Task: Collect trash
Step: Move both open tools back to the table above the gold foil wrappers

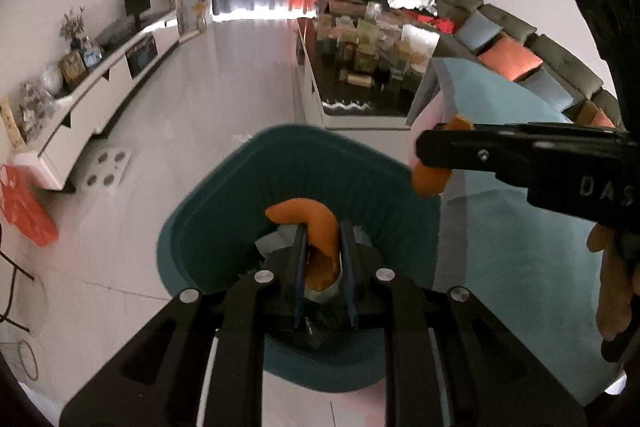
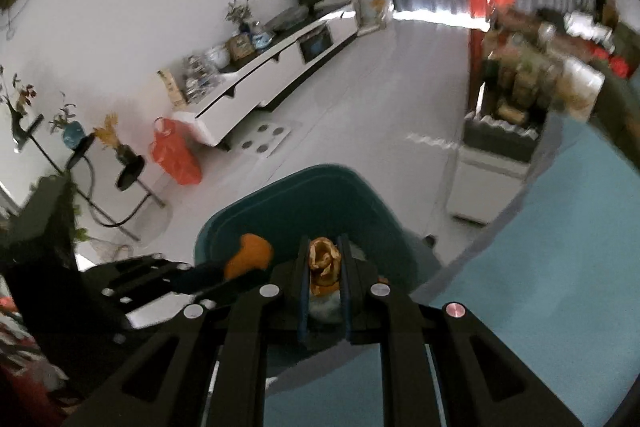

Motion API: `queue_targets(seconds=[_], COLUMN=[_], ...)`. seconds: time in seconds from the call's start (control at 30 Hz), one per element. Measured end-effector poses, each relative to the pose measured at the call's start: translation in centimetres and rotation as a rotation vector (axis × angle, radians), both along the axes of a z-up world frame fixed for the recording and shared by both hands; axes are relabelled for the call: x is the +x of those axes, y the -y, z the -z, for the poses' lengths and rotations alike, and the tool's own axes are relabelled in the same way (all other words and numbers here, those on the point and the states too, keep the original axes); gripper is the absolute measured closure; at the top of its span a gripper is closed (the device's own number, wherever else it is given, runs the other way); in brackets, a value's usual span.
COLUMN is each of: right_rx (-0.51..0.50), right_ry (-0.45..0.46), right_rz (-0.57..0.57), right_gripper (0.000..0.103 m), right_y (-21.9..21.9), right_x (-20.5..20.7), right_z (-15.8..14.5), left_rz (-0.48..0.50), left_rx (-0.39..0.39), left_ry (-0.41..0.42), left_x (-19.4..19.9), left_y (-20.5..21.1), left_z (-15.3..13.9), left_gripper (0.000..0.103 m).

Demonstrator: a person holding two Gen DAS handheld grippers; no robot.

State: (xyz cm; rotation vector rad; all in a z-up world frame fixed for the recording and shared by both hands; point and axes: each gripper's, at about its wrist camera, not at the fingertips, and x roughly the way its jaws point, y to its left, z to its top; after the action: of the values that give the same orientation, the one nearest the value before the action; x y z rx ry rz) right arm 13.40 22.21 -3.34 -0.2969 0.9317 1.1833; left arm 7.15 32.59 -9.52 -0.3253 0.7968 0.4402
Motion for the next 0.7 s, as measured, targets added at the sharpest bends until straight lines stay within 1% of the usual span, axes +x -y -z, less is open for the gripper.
queue_targets(seconds=[0.07,0.1,0.13,0.17,0.2,0.23,0.27,0.33,0.4,0.47,0.53,0.57,0.6,0.63,0.67,0.7], right_rx=[-0.011,-0.013,-0.015,-0.019,-0.015,-0.006,-0.003,0.002,0.014,0.031,0.059,0.074,0.087,0.103,0.123,0.143], right_ry=[-0.010,-0.041,-0.044,-0.043,-0.062,-0.088,-0.105,-0.107,-0.120,-0.120,-0.130,-0.133,-0.135,-0.128,-0.112,-0.101], right_rz=[0.000,-0.009,-0.006,-0.006,-0.013,-0.017,-0.014,-0.005,0.003,0.021,0.043,0.053,0.062,0.082,0.100,0.115], right_gripper=[0.092,0.091,0.091,0.088,0.086,0.081,0.069,0.067,0.067,0.067,0.063,0.059,0.058,0.057,0.056,0.052], right_y=[-0.6,-1.0,-1.3,-1.6,-1.9,-1.9,-2.2,-2.3,-1.9,-1.1,0.3,1.1,1.9,3.1,4.5,5.9], right_x=[0.2,0.4,0.4,0.4,0.5,0.8,1.0,1.1,1.2,1.5,2.0,2.3,2.7,2.9,2.9,2.9], right_z=[0.4,0.7,0.9,0.9,1.1,1.2,1.3,1.3,1.1,0.7,0.1,-0.1,-0.4,-0.8,-1.3,-1.8], left_rz=[0.003,0.004,0.004,0.000,-0.009,-0.018,-0.023,-0.040,-0.063,-0.082,-0.103,-0.108,-0.115,-0.121,-0.125,-0.125], left_rx=[-0.005,-0.005,-0.006,-0.006,0.001,0.012,0.017,0.022,0.039,0.043,0.049,0.049,0.053,0.061,0.070,0.074], left_ry=[0.002,-0.002,-0.004,-0.002,0.002,0.001,0.002,0.014,0.020,0.027,0.034,0.042,0.056,0.066,0.079,0.089], left_x=[0.5,1.0,1.3,1.4,1.6,1.7,1.9,1.7,1.3,0.9,0.1,0.0,-0.4,-1.2,-1.6,-2.0], left_y=[-0.5,-0.6,-0.6,-0.7,-0.9,-1.1,-1.3,-1.8,-2.1,-2.5,-2.9,-3.0,-3.0,-2.8,-2.6,-2.4], left_z=[0.6,0.9,1.1,1.2,1.3,1.3,1.1,0.8,0.3,0.0,-0.6,-0.9,-1.4,-1.8,-2.3,-2.7], left_gripper=[0.085,0.080,0.070,0.065,0.060,0.060,0.060,0.052,0.050,0.048,0.043,0.042,0.039,0.035,0.034,0.032])
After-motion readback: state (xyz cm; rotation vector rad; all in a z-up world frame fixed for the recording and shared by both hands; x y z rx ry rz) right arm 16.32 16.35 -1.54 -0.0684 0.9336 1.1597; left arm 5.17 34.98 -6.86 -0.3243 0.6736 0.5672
